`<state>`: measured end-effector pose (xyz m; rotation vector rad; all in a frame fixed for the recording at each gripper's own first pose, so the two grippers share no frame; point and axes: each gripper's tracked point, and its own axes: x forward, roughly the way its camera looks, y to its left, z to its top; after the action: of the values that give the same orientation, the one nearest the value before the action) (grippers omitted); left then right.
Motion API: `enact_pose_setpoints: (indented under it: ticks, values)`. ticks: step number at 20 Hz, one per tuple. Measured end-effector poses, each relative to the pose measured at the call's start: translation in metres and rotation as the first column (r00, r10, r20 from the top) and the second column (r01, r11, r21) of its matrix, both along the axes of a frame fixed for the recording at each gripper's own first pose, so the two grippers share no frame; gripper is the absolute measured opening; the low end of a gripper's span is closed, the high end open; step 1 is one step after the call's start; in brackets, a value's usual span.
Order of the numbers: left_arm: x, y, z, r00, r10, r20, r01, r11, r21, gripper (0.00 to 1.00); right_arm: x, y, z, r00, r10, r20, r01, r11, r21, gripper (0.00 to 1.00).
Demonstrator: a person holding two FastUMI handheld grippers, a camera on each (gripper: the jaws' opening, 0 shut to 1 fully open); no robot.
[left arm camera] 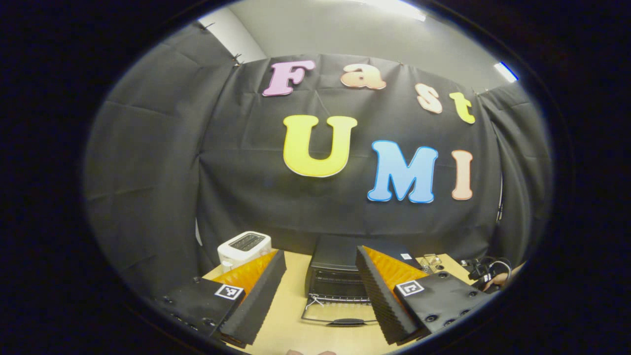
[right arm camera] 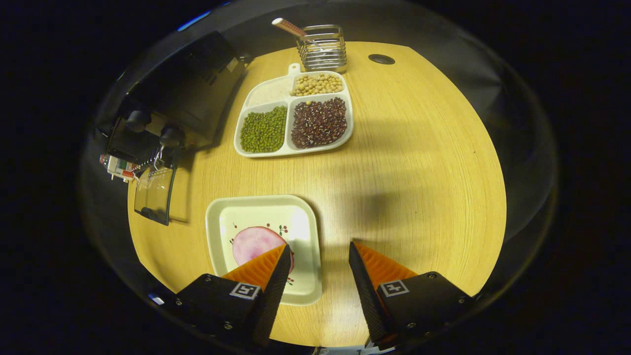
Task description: Open the electric oven with the left hand, put the food in, and close the electric oven.
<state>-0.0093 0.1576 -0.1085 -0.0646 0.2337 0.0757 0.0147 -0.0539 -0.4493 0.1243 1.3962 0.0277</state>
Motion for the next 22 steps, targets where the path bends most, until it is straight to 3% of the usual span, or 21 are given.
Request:
enact_pose_setpoints:
  ticks: [2, 6, 7, 8, 10, 11, 12, 15, 17, 20, 22]
  values:
    - [-0.004, 0.008, -0.003, 1.000, 0.017, -0.006, -0.017, 1.000, -0.011, 0.91, -0.001, 0.001, -0.004, 1.000, 0.014, -0.020, -0.015, 1.000, -0.013, 0.74]
    - [-0.010, 0.017, -0.008, 0.999, 0.034, -0.019, -0.034, 0.999, -0.022, 0.91, 0.006, -0.004, -0.009, 0.999, 0.041, -0.013, -0.042, 0.997, -0.070, 0.72]
    - [-0.011, 0.017, -0.011, 0.999, 0.034, -0.022, -0.035, 0.999, -0.025, 0.91, 0.003, -0.003, -0.012, 0.999, 0.032, -0.018, -0.034, 0.996, -0.078, 0.34]
    - [-0.011, 0.016, -0.012, 0.999, 0.034, -0.024, -0.035, 0.999, -0.027, 0.91, 0.006, -0.003, -0.008, 0.999, 0.031, -0.010, -0.032, 0.996, -0.084, 0.29]
    - [-0.009, 0.013, -0.014, 0.999, 0.030, -0.022, -0.030, 0.999, -0.036, 0.91, 0.002, 0.004, -0.008, 1.000, 0.006, -0.010, -0.006, 0.998, -0.068, 0.30]
    - [-0.009, 0.012, -0.014, 0.999, 0.026, -0.021, -0.027, 0.999, -0.040, 0.91, 0.001, 0.003, -0.012, 1.000, 0.007, 0.003, -0.007, 0.997, -0.072, 0.09]
    - [-0.008, 0.009, -0.016, 0.999, 0.025, -0.022, -0.026, 0.999, -0.040, 0.91, -0.004, 0.006, -0.005, 1.000, 0.017, -0.021, -0.018, 0.997, -0.075, 0.00]
    - [-0.004, 0.005, -0.014, 1.000, 0.009, -0.019, -0.010, 0.999, -0.038, 0.91, -0.001, 0.006, -0.010, 1.000, 0.003, -0.015, -0.004, 0.998, -0.055, 0.02]
    - [-0.001, 0.006, -0.011, 1.000, 0.009, -0.011, -0.009, 1.000, -0.026, 1.00, -0.001, 0.007, -0.012, 0.999, -0.042, -0.023, 0.042, 0.999, -0.013, 0.01]
    - [0.002, 0.003, -0.015, 1.000, 0.000, -0.015, -0.001, 0.999, -0.032, 0.96, -0.002, 0.006, -0.011, 0.994, -0.101, -0.030, 0.102, 0.995, 0.023, 0.01]
    - [0.002, -0.001, -0.018, 1.000, -0.004, -0.021, 0.003, 0.999, -0.037, 0.97, -0.003, 0.006, -0.008, 0.997, -0.072, -0.013, 0.073, 0.997, 0.029, 0.05]
